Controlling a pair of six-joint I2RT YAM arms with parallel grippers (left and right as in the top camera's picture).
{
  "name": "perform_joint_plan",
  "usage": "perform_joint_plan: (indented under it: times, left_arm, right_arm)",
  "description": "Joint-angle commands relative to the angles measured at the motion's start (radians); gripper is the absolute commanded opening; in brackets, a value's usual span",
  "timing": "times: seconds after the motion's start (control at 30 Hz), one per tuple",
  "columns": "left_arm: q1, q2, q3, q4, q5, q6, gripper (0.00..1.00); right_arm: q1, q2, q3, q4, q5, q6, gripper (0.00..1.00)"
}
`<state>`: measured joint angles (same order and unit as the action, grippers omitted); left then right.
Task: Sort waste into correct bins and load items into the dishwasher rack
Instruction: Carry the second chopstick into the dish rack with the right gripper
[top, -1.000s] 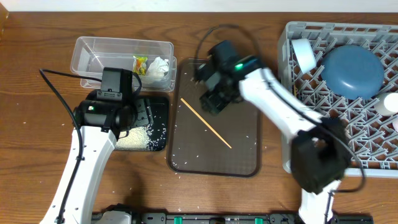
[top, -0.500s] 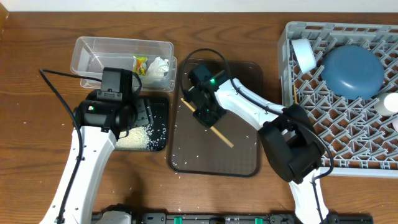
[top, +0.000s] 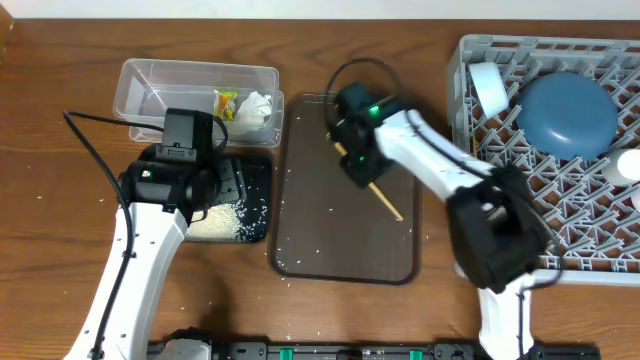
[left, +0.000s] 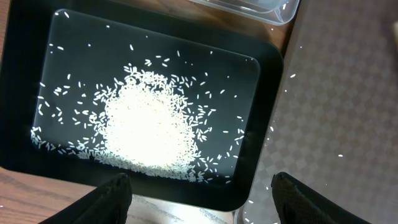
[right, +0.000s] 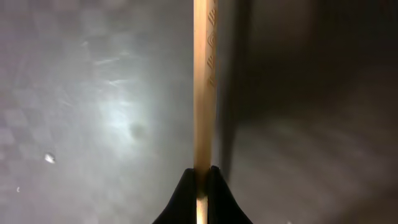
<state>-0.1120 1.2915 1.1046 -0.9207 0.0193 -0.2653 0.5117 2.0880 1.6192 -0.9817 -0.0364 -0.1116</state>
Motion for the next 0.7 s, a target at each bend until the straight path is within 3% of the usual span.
perform_joint_plan:
  times: [0.0,0.17,0.43,0.67]
  left_arm:
    - [0.005,-0.003,-0.003,-0.006,-0.005,-0.006,0.75]
    - [0.005,-0.003,-0.003,-0.006,-0.005,-0.006,0.75]
    - [0.005,-0.003,-0.003,-0.005,-0.005,-0.006,0.75]
    - [0.005,-0.003,-0.003,-0.005,-0.005,-0.006,0.75]
  right_arm:
    - [-0.079,-0.169,0.004,-0.002,0.019,0.022,0.01]
    - [-0.212,-0.257,0.004,-0.018,0.057,0.046,0.01]
    - [-0.412,-0.240,0.002,-0.138,0.095,0.101,0.01]
    - [-0.467,-0.236,-0.058,-0.157,0.077,0.116,0.01]
